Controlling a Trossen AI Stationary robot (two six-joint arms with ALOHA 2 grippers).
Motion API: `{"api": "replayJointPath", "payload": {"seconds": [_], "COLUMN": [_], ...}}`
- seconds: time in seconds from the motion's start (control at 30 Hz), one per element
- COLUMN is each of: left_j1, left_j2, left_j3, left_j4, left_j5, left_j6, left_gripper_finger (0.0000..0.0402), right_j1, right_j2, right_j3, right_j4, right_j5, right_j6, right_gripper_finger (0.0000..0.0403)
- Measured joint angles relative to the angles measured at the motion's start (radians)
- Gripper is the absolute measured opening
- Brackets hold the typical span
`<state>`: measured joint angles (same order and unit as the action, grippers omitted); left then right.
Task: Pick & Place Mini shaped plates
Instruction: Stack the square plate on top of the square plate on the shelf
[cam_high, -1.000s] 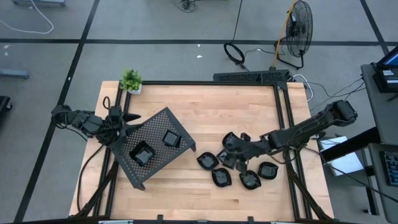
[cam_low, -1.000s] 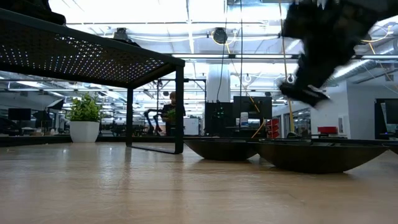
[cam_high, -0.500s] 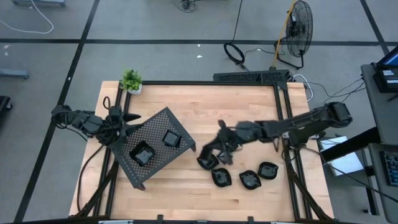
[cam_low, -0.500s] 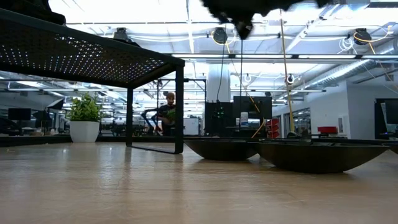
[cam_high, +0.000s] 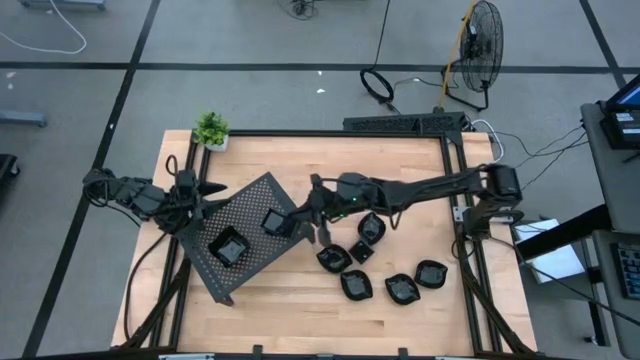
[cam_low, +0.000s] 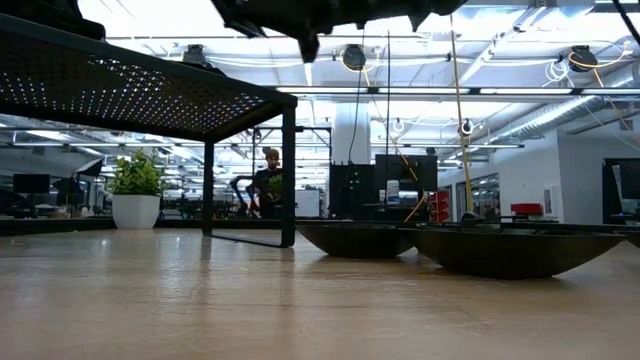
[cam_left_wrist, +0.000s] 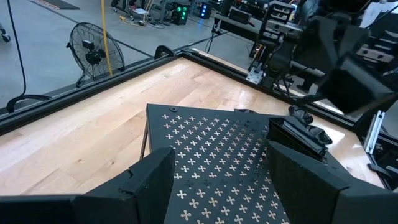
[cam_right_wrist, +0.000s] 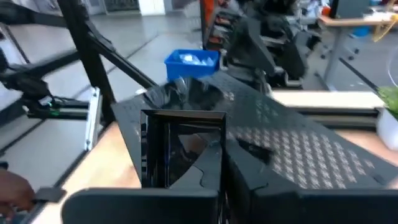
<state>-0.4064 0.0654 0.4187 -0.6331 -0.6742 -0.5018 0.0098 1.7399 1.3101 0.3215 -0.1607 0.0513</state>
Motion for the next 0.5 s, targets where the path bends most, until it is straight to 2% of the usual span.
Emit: {"api": "replayJointPath", "payload": {"seconds": [0.13,0.3,0.5], "left_j1": [0.0,0.0,0.0], "left_j2": [0.0,0.0,0.0], "left_j3": [0.0,0.0,0.0], "left_j4": [0.0,0.0,0.001], "left_j5": [0.0,0.0,0.0], "left_j6": [0.0,0.0,0.0], "left_gripper_finger": [0.0255,0.0255,0.0255], "right_j1": [-0.01,-0.028,-0.049], "right_j2": [0.05,0.099,0.125], "right_j3": [0.028,0.036,0.036], "right_j4": [0.031,0.158,0.183], "right_j5": [-0.001,-0.001,0.001], "right_j6": [-0.003,-0.004,0.034], "right_gripper_finger": [0.0,0.0,0.0]}}
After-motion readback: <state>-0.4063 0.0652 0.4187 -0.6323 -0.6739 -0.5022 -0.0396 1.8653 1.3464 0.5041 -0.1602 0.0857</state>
